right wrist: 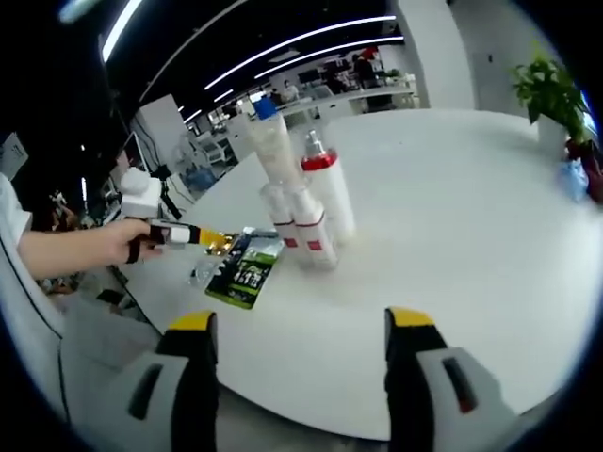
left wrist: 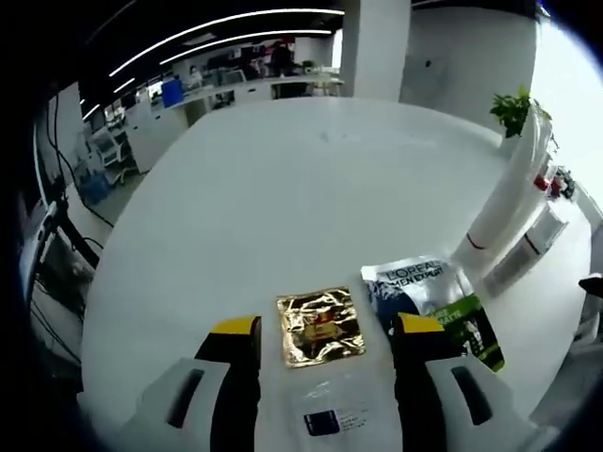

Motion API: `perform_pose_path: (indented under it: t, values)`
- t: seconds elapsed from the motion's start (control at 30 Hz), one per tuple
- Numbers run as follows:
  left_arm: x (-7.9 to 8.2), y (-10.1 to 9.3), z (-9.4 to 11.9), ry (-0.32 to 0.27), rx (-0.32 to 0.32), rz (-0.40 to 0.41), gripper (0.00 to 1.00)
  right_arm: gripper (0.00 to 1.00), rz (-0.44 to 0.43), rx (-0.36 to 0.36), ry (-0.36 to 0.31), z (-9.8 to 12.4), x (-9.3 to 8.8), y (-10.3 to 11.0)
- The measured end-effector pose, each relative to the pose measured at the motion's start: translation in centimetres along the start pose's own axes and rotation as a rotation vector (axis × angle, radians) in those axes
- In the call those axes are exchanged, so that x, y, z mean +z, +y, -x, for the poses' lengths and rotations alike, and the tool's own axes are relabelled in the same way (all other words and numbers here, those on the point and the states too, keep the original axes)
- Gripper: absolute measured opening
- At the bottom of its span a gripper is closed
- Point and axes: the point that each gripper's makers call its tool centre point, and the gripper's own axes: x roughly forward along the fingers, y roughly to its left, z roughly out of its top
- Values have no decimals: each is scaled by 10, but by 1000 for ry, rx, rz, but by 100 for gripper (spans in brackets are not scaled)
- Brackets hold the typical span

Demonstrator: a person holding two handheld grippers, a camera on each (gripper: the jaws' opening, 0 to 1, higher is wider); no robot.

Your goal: Arrange the skincare products in the storage area until every visible bottle or jar stands upright without overlapping.

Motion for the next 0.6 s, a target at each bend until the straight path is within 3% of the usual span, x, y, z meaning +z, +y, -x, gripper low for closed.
perform_pose_path:
  t: [0.17, 0.3, 0.6]
  values:
    - [2, -3, 26, -49, -51, 14, 65, 79, 39, 1, -29, 9, 7, 2]
    - [2, -17, 51, -121, -135, -37, 73, 83, 68, -2, -51, 19, 9, 3]
    - [-20, -39, 105, -172, -244, -73, 93, 91, 88, -8, -95, 38, 17, 4]
